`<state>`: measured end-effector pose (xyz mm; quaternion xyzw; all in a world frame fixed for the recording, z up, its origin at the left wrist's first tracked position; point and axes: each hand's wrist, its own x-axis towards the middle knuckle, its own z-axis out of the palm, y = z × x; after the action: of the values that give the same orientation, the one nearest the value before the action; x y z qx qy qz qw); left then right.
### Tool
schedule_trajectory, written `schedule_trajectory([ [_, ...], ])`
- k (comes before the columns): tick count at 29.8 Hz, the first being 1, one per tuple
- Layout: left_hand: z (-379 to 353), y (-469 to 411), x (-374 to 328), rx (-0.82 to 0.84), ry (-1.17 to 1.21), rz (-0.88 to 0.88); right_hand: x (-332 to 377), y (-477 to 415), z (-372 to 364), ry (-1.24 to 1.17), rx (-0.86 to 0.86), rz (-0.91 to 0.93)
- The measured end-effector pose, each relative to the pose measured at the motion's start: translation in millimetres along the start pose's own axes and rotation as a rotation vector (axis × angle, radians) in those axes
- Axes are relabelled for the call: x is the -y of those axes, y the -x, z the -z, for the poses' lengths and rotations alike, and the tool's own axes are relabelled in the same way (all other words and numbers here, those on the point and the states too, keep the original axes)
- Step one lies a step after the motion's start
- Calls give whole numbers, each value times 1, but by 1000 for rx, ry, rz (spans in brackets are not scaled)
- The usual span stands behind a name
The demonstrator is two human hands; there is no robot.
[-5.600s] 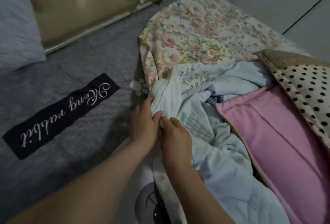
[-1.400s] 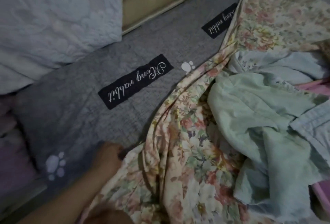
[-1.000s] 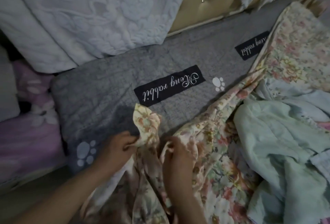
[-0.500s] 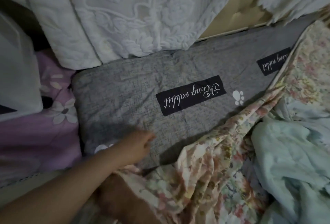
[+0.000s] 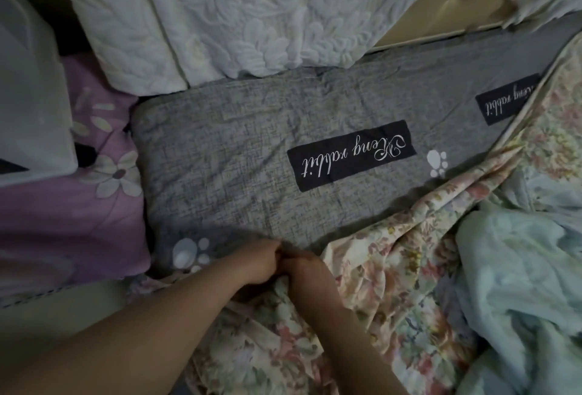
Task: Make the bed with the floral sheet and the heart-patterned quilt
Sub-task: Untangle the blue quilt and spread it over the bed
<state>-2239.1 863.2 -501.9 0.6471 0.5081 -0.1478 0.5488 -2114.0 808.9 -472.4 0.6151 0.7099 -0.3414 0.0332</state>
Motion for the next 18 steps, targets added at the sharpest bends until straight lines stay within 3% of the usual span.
schedule_trajectory([
  [4,-24,20,16,213,-244,-28,-9,-5,6,470,233,-141],
  [7,-24,35,29,210,-204,-66,-9,-4,21,539,392,-187],
  [9,-12,39,48,-30,17,-91,-12,-4,29,508,390,-192],
  [11,8,47,66,-370,260,-154,-9,4,23,409,189,-37],
  [13,24,57,81,-577,313,-268,-1,10,14,261,123,37],
  [15,32,65,87,-570,208,-274,0,10,12,144,155,-8],
  [18,38,65,96,-299,207,-178,-2,-9,19,111,210,-86],
])
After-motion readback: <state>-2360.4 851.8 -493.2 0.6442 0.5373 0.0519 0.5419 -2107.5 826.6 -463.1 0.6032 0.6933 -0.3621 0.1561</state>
